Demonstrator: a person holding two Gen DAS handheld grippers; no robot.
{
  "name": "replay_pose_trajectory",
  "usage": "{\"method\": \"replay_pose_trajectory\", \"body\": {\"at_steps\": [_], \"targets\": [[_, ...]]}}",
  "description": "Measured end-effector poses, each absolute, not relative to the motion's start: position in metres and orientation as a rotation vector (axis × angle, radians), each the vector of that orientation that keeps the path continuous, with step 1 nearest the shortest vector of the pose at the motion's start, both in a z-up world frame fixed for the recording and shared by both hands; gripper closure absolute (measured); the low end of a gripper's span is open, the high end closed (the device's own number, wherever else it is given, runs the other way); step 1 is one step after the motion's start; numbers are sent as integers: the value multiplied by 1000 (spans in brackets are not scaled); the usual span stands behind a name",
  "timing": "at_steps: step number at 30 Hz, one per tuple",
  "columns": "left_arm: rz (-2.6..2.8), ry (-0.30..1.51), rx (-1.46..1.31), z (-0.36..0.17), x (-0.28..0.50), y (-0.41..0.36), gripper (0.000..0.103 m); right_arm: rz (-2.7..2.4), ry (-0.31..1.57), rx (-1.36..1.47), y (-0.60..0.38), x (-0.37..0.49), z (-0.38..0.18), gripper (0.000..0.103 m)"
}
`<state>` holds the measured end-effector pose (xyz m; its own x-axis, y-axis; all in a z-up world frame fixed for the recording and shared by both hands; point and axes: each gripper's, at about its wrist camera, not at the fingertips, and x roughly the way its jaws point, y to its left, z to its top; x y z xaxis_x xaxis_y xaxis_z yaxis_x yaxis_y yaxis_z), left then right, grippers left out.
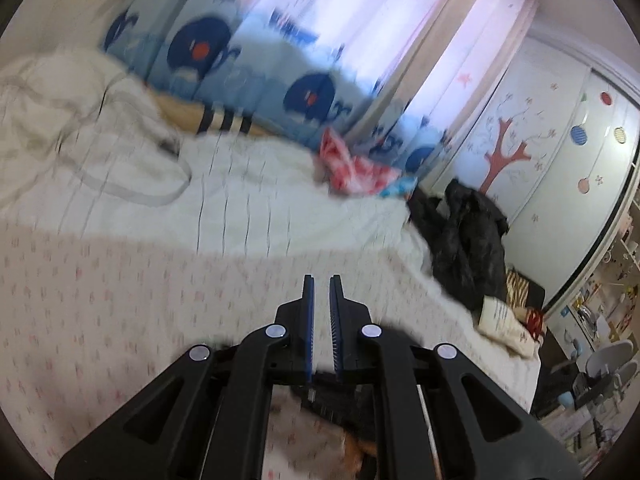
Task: Organize jewelry
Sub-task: 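Lift the string bracelet with the right gripper while the left lifts the brown bead strand, then lower both held bracelets into the silver tin and open both grippers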
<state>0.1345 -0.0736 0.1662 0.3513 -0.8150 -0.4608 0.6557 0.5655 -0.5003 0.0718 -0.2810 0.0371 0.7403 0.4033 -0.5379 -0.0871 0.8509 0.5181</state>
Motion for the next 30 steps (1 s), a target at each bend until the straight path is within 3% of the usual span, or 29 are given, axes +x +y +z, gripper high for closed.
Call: {"method": "replay_pose_trajectory", "body": {"at_steps": [6, 7, 8, 9, 12, 17, 24, 25, 26, 28, 30], "targets": [[-903, 897, -266, 84, 131, -56, 93, 225, 749, 421, -278, 89, 22, 97], [-893, 912, -271, 74, 131, -53, 92, 237, 793, 417, -276, 95, 15, 76], [-873, 933, -283, 60, 131, -49, 92, 243, 818, 416, -274, 97, 11, 42], [-863, 944, -290, 52, 131, -47, 90, 242, 834, 408, -272, 97, 8, 37], [-849, 976, -335, 29, 128, -38, 82, 258, 812, 383, -270, 84, 11, 36], [-842, 1002, -338, 11, 120, -37, 76, 178, 767, 287, -274, 43, 15, 18], [-837, 1042, -393, -9, 114, -36, 65, 141, 857, 129, -245, 50, -20, 20], [-837, 1041, -389, -10, 113, -37, 64, 124, 869, 94, -240, 53, -24, 38], [-837, 1039, -392, -11, 113, -36, 64, 120, 893, 88, -239, 56, -28, 70], [-841, 1041, -397, -11, 114, -35, 62, 143, 918, 145, -243, 56, -32, 94], [-839, 1038, -401, -11, 115, -32, 62, 148, 899, 160, -245, 53, -26, 94]]}}
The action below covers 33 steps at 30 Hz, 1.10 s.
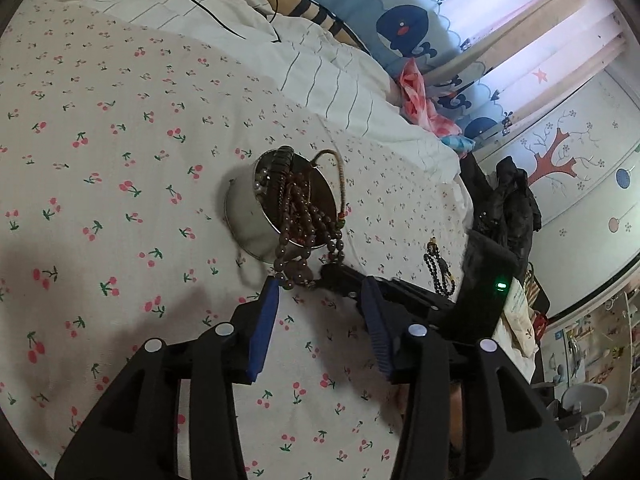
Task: Organize jewelry
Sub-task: 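Lower both held bracelets into the silver tin and open both grippers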
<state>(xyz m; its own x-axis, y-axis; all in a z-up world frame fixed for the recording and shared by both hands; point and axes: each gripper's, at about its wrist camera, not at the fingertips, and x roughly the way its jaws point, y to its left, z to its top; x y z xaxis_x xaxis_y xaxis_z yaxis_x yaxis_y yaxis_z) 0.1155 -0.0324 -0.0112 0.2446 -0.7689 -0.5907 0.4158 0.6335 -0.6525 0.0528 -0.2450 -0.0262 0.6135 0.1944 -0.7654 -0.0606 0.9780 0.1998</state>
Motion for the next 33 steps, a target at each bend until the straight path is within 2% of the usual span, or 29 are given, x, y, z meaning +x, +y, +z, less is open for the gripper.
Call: {"method": "replay_pose_trajectory", "body": {"at_steps": [5, 11, 16, 19, 20, 22, 23, 25, 28, 33], "targets": [[-831, 1023, -431, -7, 120, -22, 60, 178, 793, 236, -254, 52, 17, 95], [-815, 1017, -461, -5, 124, -14, 56, 199, 742, 197, -245, 83, 46, 95], [-810, 1035, -467, -12, 126, -15, 55, 216, 748, 204, -236, 110, 31, 95], [-807, 1042, -470, -14, 128, -14, 54, 224, 872, 217, -234, 128, 4, 93], [-808, 1045, -472, -15, 128, -14, 54, 225, 903, 219, -233, 128, 0, 74], [-807, 1048, -472, -16, 128, -14, 54, 212, 901, 197, -234, 122, 1, 47], [-804, 1048, -473, -16, 129, -13, 53, 203, 864, 196, -237, 112, 8, 40], [-801, 1048, -481, -16, 129, -10, 53, 198, 814, 240, -249, 91, 22, 33], [-797, 1039, -488, -13, 128, -6, 53, 165, 784, 214, -252, 60, 30, 32], [-779, 1036, -508, -13, 126, -1, 49, 141, 897, 92, -229, 48, -6, 32]]}}
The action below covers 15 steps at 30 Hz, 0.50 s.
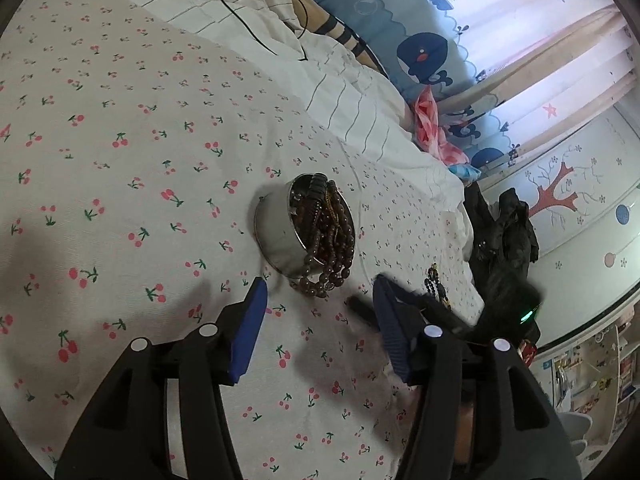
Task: Organize jewelry
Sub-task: 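Lower both held bracelets into the silver tin and open both grippers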
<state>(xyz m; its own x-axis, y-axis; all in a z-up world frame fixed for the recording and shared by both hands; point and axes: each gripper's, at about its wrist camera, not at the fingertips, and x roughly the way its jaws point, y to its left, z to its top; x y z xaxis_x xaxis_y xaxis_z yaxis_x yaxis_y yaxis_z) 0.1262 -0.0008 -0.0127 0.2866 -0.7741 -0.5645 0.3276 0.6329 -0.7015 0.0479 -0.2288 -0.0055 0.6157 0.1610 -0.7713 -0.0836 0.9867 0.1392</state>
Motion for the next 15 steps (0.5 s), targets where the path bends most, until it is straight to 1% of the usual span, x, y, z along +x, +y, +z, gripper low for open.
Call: {"method": "replay_pose_trajectory", "body": {"at_steps": [3, 4, 5, 6, 7, 8, 9, 10, 15], "targets": [[-780, 1040, -500, -14, 125, -2, 48, 134, 926, 100, -221, 58, -25, 33], [-780, 1041, -495, -14, 126, -2, 48, 133, 919, 110, -221, 60, -28, 39], [-781, 1042, -495, -15, 126, -2, 48, 125, 920, 116, -221, 64, -31, 53], [-781, 1044, -497, -15, 126, -2, 48, 123, 928, 123, -222, 68, -34, 61], [-781, 1046, -498, -16, 127, -1, 48, 131, 938, 139, -224, 71, -38, 82], [-781, 1046, -500, -16, 127, -1, 47, 139, 948, 145, -223, 73, -39, 91], [-779, 1046, -501, -15, 127, -1, 47, 144, 945, 140, -223, 72, -38, 95], [-779, 1045, -503, -15, 127, 0, 47, 160, 933, 141, -223, 68, -34, 96], [-779, 1037, -508, -12, 127, 0, 45, 185, 844, 157, -226, 46, -1, 96]]}}
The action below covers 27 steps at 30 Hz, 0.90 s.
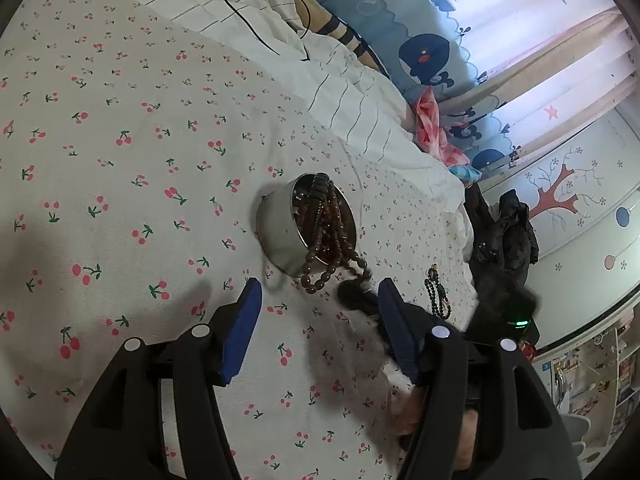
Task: Organize jewelry
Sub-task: 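Lower both held bracelets into the silver tin and open both grippers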
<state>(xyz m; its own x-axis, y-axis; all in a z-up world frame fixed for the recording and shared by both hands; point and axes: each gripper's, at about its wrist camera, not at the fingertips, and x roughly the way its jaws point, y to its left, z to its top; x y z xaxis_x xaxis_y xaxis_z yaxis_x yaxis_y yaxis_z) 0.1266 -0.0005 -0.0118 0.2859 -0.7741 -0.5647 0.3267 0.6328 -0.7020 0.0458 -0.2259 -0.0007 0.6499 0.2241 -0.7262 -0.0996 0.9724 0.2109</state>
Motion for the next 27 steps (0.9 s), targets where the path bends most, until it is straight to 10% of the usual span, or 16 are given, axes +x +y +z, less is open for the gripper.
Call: {"method": "replay_pose_trajectory", "body": {"at_steps": [12, 16, 27], "targets": [[-744, 1037, -443, -16, 124, -9, 40, 142, 917, 108, -223, 115, -8, 96], [-734, 1025, -418, -14, 123, -11, 38, 136, 906, 95, -228, 104, -2, 50], [-705, 1003, -368, -14, 121, -13, 35, 127, 794, 206, -267, 53, 15, 37]]}}
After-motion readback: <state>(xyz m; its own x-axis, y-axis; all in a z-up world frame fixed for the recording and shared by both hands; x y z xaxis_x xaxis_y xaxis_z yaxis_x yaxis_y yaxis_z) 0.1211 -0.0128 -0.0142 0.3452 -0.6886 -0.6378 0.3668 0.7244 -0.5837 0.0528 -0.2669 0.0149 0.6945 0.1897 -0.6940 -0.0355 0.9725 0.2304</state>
